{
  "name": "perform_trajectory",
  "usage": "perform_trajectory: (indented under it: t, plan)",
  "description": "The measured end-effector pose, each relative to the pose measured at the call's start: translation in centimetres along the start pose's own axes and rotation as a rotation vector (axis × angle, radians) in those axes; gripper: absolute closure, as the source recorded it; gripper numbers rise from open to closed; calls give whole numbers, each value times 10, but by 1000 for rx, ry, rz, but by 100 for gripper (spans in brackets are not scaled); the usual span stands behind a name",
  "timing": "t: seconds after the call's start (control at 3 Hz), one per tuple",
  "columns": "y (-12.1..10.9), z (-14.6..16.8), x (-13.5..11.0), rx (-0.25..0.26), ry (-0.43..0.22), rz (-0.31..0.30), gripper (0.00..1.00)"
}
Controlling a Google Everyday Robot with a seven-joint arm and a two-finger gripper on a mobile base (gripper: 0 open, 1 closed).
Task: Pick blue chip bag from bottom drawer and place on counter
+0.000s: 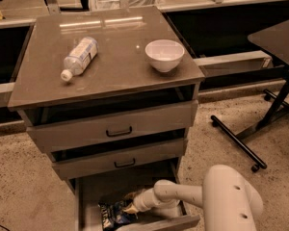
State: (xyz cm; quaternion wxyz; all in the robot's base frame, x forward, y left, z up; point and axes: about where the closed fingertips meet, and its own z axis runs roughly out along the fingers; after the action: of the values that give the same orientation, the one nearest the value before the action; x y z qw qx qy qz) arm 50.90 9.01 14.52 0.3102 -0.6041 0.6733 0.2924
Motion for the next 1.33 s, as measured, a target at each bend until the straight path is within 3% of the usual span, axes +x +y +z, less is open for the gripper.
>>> perform_trajectory:
  t: [0.33,0.67,1.0,1.33]
  plan:
    - [27,-12,-27,-7,-116,-103,96]
    - [21,-66,-77,107,-211,-316,100]
    - [21,-185,-170,286,-231,-635,100]
    - [53,-264,-218,302,-226,-720,100]
